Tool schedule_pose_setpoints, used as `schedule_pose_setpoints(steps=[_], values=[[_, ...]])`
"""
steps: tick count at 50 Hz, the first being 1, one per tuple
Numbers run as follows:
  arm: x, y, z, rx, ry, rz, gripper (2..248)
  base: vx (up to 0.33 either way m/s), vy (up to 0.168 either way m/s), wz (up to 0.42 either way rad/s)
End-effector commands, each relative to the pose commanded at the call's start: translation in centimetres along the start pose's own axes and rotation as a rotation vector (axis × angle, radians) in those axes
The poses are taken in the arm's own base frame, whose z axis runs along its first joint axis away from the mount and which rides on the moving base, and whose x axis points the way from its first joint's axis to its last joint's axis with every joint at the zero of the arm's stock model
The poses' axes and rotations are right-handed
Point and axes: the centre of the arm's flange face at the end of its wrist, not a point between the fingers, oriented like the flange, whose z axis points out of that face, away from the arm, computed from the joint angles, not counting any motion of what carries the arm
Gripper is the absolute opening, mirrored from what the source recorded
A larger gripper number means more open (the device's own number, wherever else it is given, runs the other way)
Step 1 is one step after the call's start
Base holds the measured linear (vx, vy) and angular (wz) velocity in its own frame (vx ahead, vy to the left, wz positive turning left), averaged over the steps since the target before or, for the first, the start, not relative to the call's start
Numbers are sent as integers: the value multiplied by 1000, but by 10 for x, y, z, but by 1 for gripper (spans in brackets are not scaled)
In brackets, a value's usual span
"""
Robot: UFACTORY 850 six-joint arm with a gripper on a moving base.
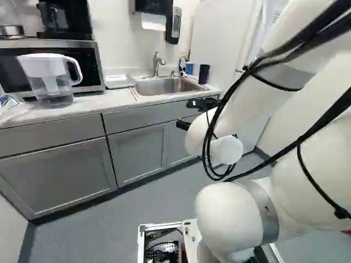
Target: Rinse the cup and place it in the tray
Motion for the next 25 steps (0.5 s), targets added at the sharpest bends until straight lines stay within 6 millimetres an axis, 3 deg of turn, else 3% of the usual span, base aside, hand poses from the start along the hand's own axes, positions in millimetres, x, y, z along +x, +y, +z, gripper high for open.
schedule_pose_setpoints(steps=[25], values=[[36, 0, 15, 1, 74, 0, 247, 0, 0, 0]])
